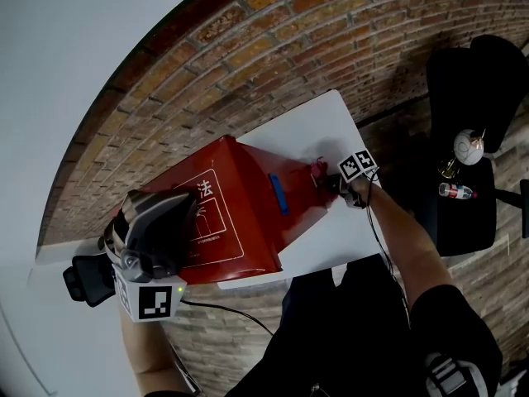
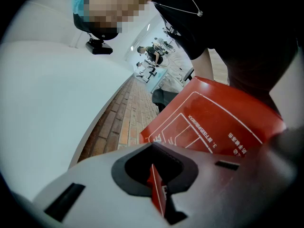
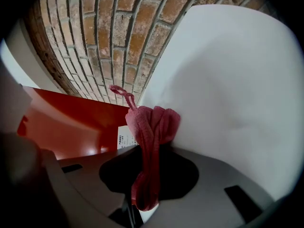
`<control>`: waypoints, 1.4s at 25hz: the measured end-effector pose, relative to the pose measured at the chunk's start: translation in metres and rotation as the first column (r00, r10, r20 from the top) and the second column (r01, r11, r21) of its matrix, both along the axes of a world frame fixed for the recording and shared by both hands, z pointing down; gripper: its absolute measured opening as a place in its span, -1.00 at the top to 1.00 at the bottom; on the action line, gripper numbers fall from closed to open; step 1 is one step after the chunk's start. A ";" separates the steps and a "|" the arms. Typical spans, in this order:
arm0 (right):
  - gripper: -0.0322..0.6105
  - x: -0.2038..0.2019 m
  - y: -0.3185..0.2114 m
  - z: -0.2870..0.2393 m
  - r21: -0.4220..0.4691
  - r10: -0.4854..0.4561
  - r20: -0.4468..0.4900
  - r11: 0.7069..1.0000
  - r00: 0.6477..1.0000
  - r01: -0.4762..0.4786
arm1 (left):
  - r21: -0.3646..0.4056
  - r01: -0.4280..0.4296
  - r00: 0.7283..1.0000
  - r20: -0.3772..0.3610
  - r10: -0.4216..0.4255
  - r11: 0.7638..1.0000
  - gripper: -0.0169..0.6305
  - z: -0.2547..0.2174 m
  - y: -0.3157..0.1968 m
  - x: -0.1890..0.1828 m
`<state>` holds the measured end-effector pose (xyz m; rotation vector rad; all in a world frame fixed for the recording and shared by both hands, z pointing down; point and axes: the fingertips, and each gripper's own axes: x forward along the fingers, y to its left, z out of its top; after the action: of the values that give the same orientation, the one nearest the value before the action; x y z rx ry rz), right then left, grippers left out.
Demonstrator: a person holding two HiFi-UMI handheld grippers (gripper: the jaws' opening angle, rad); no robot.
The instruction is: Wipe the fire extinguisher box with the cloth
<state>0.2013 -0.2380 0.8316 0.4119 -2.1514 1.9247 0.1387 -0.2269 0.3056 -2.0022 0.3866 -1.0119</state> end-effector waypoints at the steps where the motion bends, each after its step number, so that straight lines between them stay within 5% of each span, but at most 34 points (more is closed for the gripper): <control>1: 0.59 0.000 0.002 0.000 -0.001 0.002 0.001 1.000 1.000 -0.002 | 0.001 0.001 1.000 0.000 -0.001 1.000 0.85 0.000 0.000 0.000; 35: 0.59 0.008 0.055 0.000 -0.044 0.058 0.035 0.997 0.998 -0.057 | 0.002 -0.008 1.000 -0.001 0.008 1.000 0.85 -0.001 0.000 0.003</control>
<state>0.2091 -0.1827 0.8315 0.4394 -2.1378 2.0208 0.1419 -0.2268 0.3046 -2.0013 0.3797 -1.0059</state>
